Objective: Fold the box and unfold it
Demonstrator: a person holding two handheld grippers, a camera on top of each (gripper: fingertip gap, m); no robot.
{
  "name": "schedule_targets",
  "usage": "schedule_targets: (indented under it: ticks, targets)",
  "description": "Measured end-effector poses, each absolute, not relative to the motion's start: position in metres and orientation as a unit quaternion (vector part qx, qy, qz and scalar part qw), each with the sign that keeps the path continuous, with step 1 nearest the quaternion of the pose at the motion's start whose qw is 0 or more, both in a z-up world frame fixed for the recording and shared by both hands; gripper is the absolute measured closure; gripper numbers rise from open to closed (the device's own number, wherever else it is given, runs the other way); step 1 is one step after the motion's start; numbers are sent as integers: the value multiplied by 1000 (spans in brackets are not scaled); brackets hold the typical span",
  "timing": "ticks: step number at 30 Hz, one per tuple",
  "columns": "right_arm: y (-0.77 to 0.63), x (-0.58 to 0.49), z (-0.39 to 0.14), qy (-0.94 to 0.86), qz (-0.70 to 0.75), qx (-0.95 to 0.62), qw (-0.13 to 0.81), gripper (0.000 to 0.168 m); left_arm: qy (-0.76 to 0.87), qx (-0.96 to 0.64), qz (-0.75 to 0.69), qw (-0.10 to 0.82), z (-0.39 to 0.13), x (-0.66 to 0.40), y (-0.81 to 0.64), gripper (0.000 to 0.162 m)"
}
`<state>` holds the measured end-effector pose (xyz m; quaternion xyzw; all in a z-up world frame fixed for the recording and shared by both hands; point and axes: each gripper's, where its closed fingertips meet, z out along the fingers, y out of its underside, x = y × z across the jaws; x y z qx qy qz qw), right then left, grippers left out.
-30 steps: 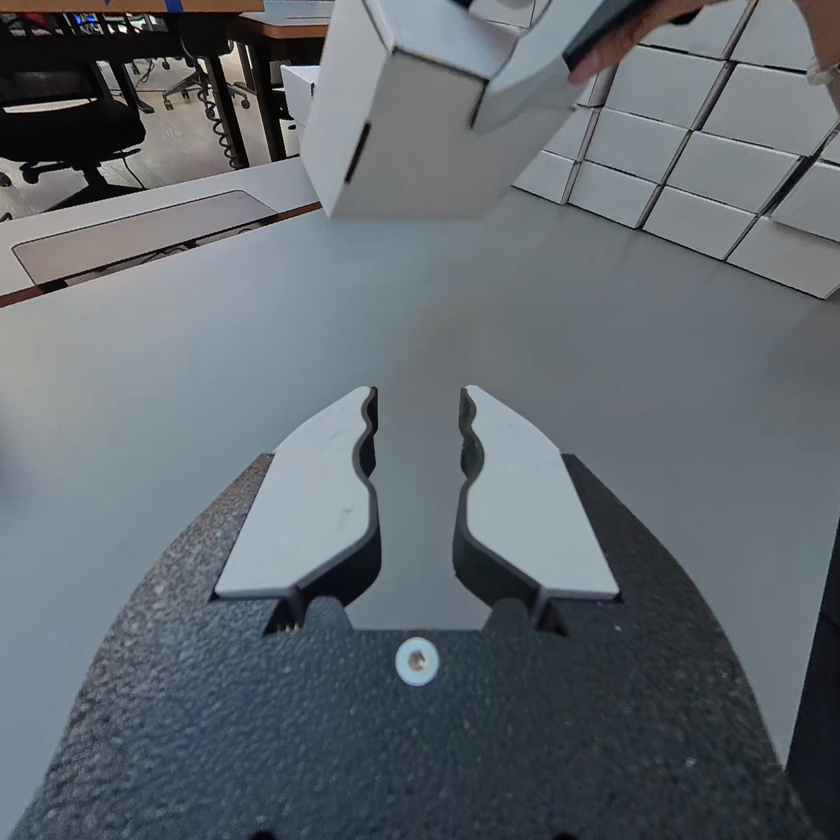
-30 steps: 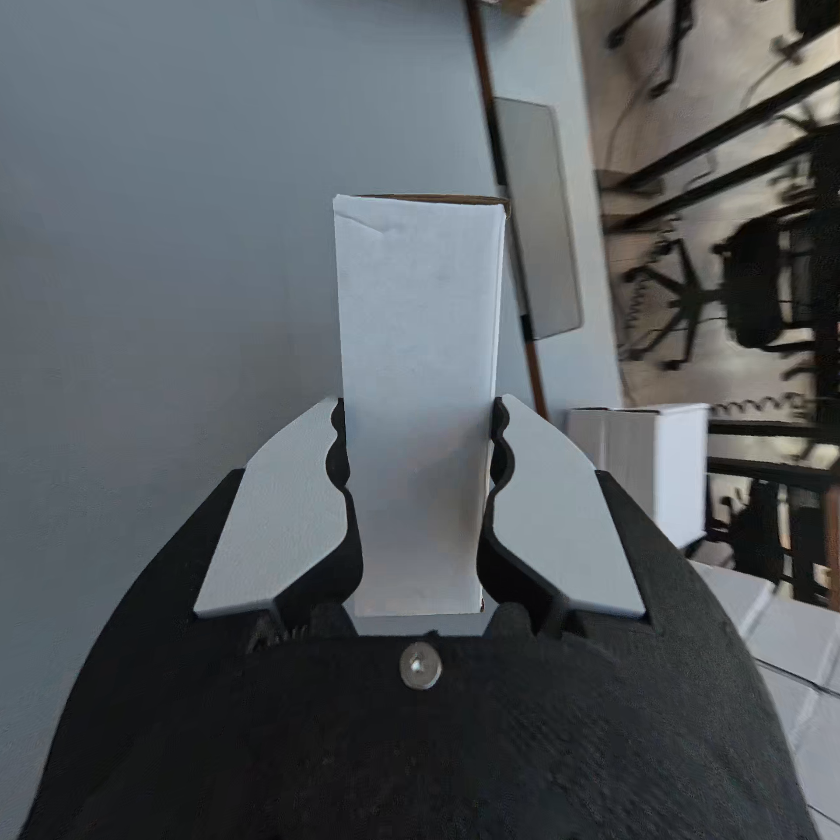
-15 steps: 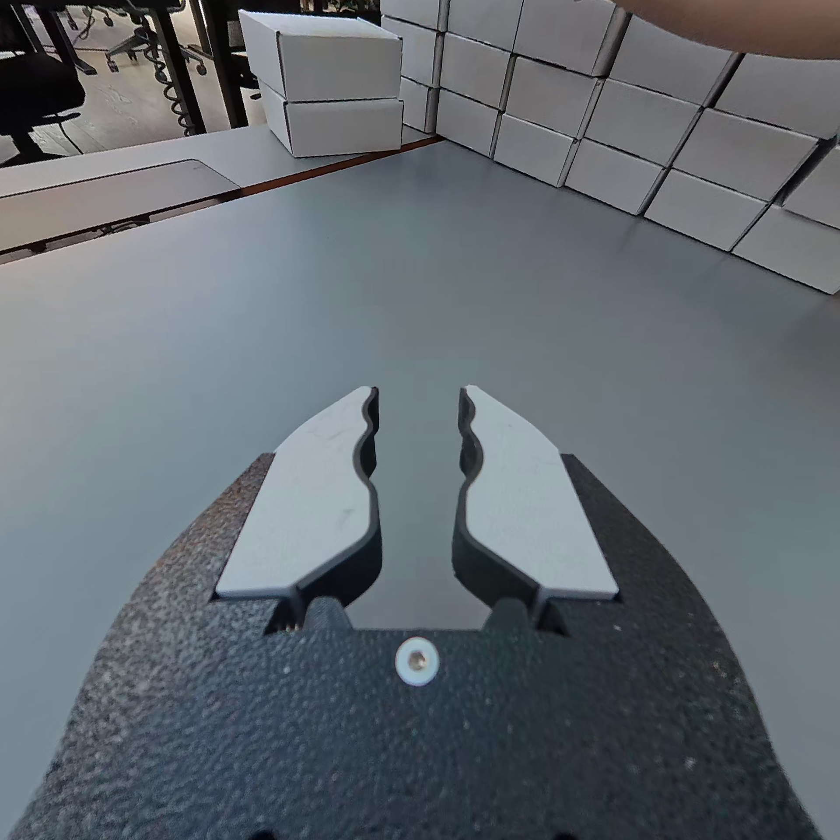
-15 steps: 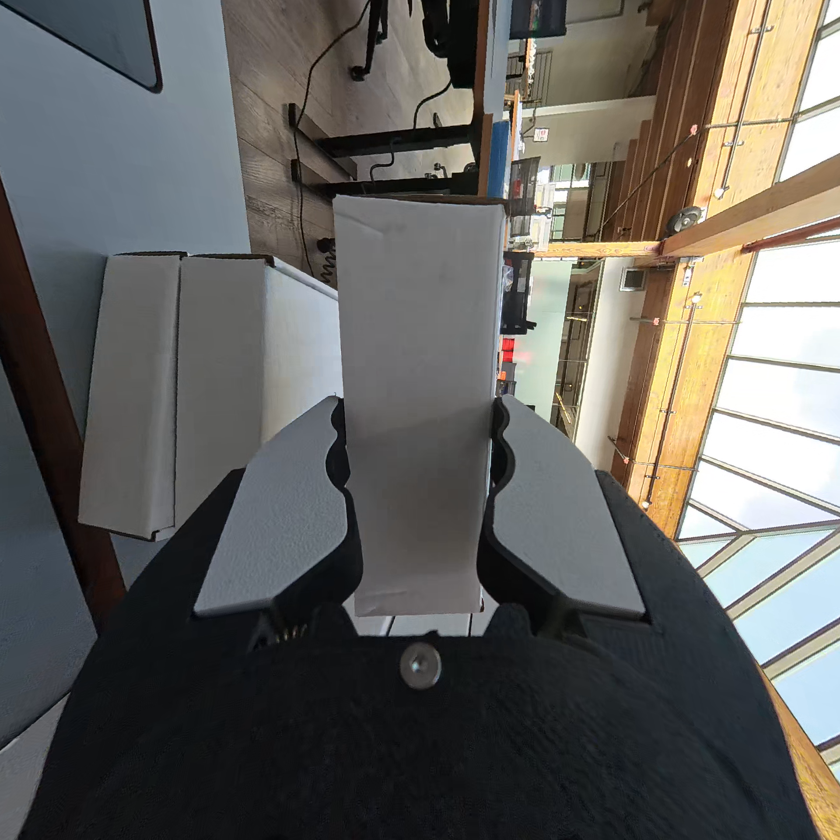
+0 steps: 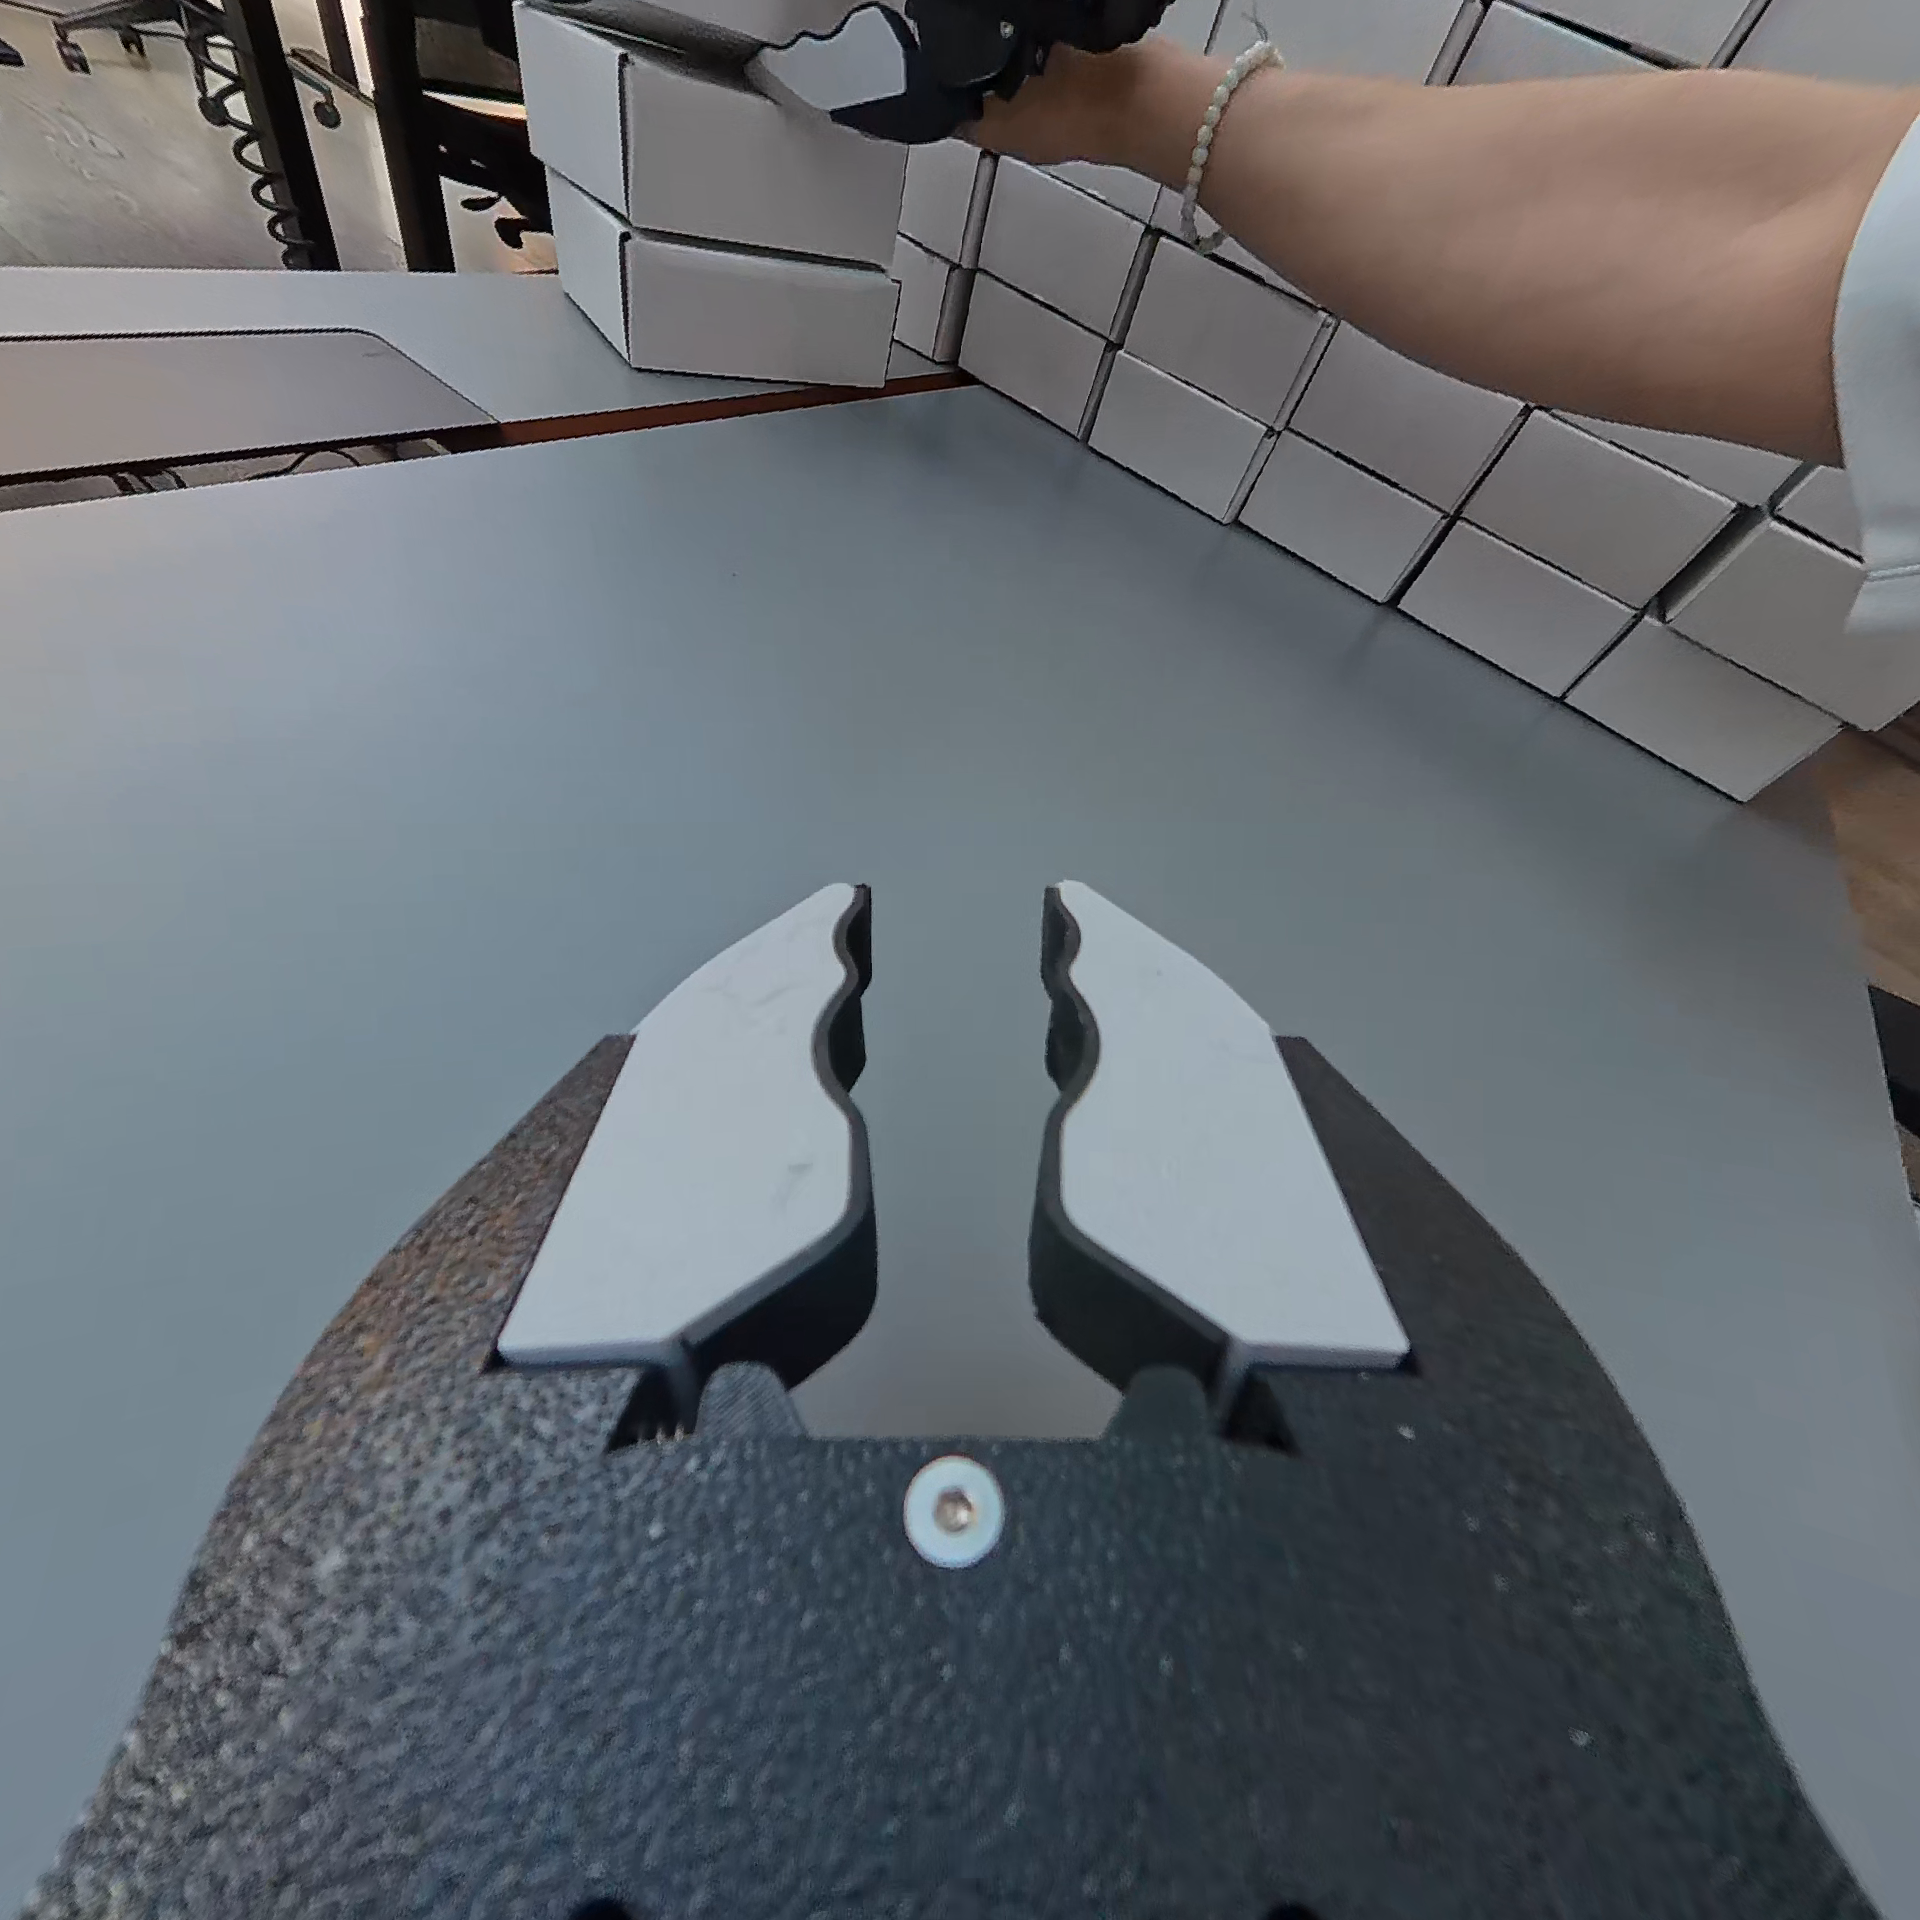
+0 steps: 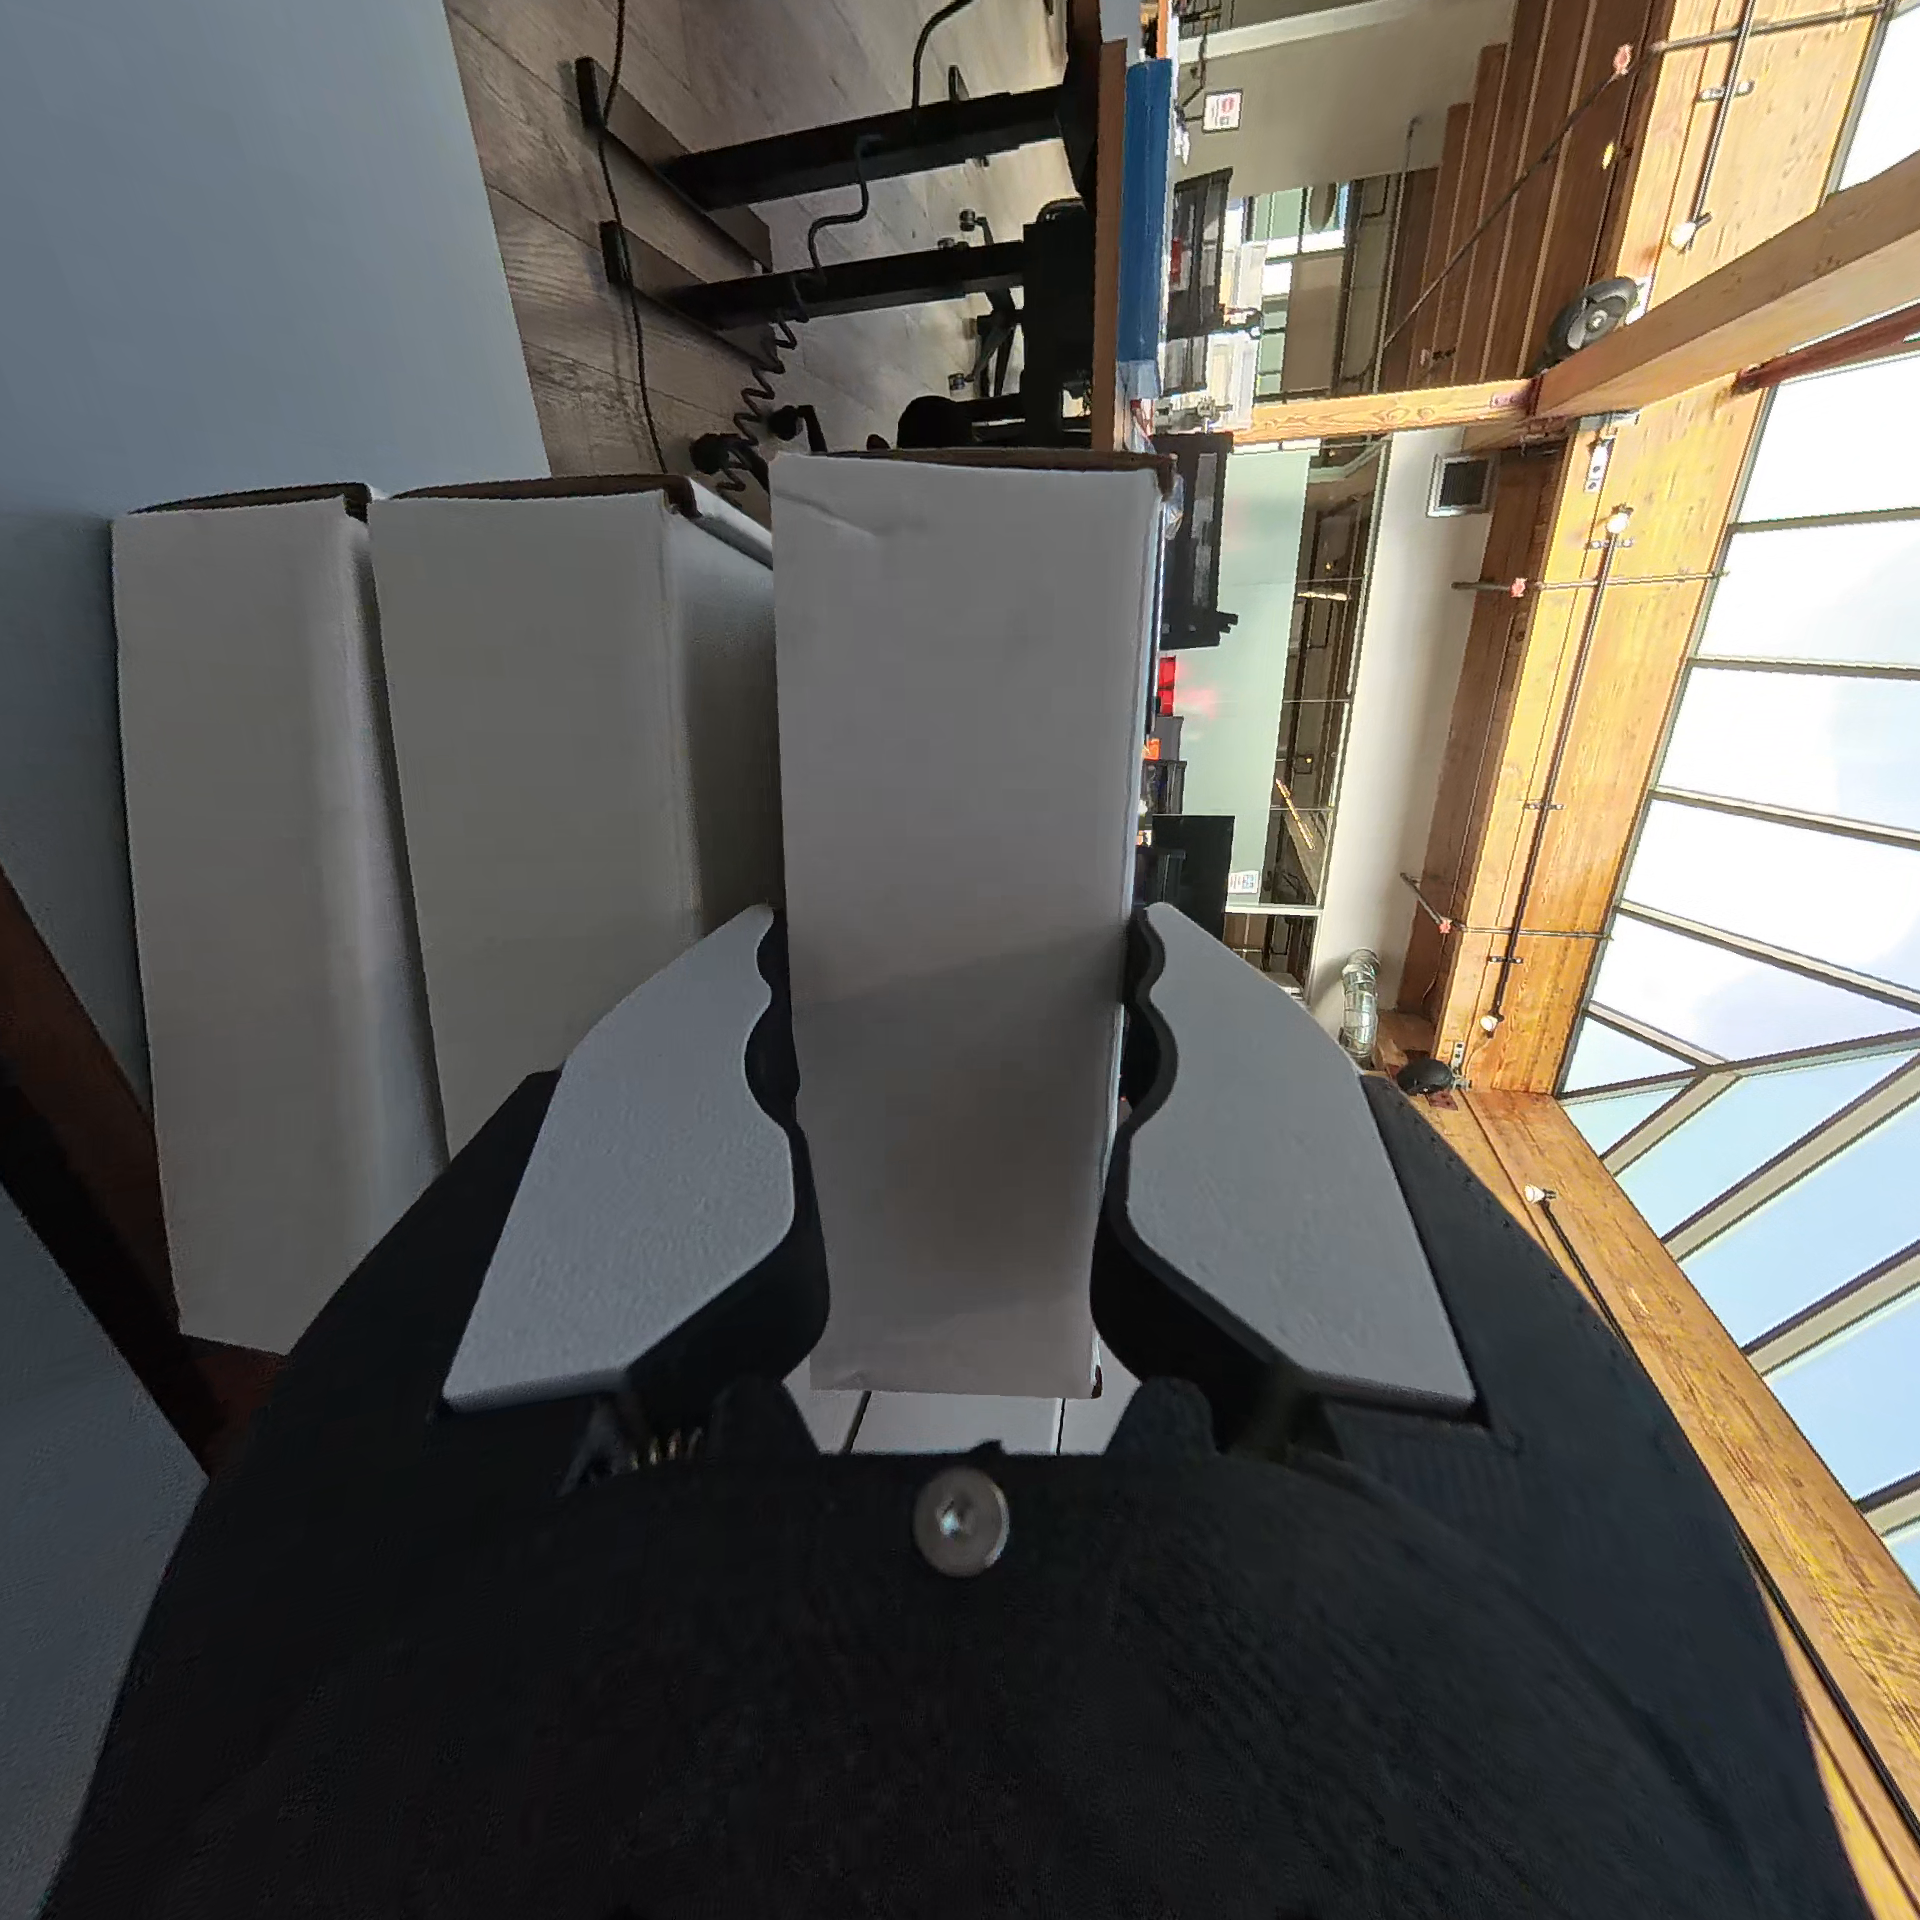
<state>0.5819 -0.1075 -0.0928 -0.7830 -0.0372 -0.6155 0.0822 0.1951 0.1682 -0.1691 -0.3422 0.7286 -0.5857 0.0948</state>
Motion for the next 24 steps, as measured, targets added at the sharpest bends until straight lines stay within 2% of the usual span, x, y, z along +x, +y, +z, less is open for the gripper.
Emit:
schedule_targets:
  ticks: [15, 19, 24]
  targets:
    - [-102, 556, -104, -53, -553, -828, 74, 105, 747, -323, -564, 138, -153, 162, 183, 126]
    - [-102, 534, -94, -24, -534, -839, 99, 98, 744, -339, -519, 249, -130, 196, 228, 121]
    - [-84, 471, -84, 90, -494, -843, 192, 98, 768, -338, -305, 450, -116, 274, 357, 107]
